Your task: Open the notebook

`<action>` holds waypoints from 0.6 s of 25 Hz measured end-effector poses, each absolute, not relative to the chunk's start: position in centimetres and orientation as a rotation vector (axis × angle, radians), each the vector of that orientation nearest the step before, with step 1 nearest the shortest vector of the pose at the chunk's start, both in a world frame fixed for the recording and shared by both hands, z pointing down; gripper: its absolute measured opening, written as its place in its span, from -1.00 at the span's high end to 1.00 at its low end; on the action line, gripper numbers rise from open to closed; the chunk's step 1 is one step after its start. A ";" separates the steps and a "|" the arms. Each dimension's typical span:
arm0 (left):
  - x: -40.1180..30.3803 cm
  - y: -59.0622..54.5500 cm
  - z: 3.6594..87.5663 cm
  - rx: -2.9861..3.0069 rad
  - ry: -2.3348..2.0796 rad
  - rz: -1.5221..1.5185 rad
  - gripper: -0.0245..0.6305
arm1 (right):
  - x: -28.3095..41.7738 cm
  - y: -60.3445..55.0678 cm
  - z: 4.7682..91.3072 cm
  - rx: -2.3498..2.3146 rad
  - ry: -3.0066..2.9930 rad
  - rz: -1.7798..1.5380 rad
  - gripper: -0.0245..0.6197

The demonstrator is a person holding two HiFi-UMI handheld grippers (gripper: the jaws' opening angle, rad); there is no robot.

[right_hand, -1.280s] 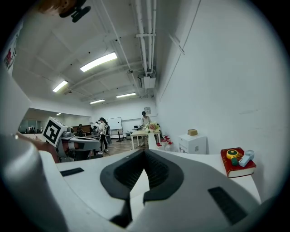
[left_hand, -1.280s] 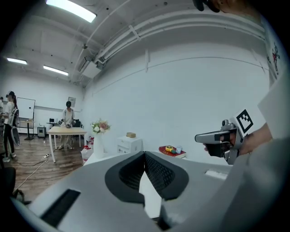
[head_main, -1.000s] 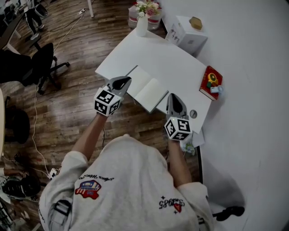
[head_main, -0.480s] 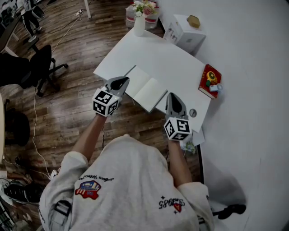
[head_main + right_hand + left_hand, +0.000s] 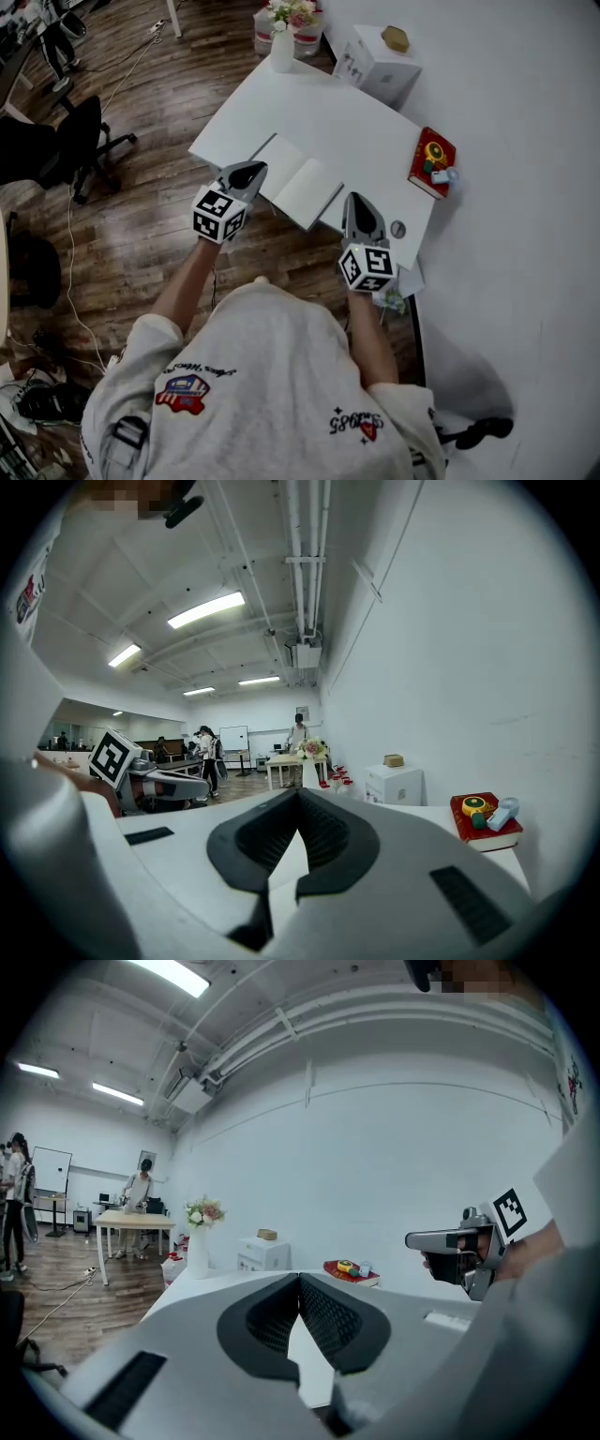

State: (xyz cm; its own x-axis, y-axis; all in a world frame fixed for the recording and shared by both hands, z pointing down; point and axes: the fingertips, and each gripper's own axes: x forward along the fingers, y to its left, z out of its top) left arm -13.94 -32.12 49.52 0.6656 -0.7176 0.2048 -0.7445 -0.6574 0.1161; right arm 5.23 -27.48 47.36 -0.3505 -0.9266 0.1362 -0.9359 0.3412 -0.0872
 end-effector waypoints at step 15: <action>-12.0 -31.3 50.5 2.693 -1.139 0.230 0.91 | 7.2 -26.2 47.5 1.783 -2.494 0.232 0.94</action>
